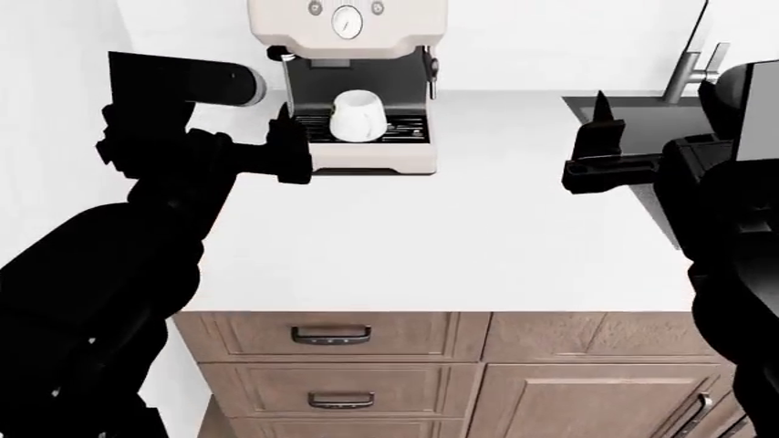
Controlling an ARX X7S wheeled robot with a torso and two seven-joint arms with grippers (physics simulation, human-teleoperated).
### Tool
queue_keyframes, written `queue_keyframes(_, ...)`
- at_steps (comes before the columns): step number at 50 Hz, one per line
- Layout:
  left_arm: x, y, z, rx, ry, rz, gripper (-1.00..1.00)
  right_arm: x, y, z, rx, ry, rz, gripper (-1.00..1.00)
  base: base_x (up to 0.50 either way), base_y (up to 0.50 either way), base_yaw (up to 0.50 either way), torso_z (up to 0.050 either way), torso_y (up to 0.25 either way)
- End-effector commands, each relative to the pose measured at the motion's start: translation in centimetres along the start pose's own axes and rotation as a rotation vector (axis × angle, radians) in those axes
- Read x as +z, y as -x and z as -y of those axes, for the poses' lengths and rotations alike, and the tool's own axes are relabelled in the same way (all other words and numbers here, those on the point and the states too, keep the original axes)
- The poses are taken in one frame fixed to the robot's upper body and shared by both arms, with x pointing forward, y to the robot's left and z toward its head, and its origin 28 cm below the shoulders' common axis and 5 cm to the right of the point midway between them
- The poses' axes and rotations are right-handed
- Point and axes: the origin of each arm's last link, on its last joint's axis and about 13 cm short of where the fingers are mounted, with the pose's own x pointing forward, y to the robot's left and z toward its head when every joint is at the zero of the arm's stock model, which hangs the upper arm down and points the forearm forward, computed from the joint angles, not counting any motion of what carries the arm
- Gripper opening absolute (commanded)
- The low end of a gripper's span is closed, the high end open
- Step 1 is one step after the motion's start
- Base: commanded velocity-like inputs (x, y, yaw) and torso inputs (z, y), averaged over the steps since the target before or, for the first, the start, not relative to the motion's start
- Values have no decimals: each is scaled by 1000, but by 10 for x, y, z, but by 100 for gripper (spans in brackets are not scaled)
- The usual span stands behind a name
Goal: Press the button on the coffee machine to serve coffee.
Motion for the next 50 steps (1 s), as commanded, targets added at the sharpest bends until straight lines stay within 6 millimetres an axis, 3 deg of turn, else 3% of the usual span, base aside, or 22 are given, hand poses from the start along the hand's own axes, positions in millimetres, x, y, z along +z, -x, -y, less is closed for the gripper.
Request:
queue_keyframes(1, 1, 1, 0, -7, -9, -5, 100, -3, 0, 1, 2, -5, -9, 100, 320, 0, 0, 0, 0)
queue_keyframes(27, -8, 6, -2, -1, -17, -35, 100, -10, 5, 3, -13, -13, -27, 100, 315, 2, 0, 0, 0)
queue_keyframes(50, -15, 30, -11, 48, -20, -46, 100, -10, 6, 1, -1, -14, -27, 100, 201, 2, 0, 0, 1)
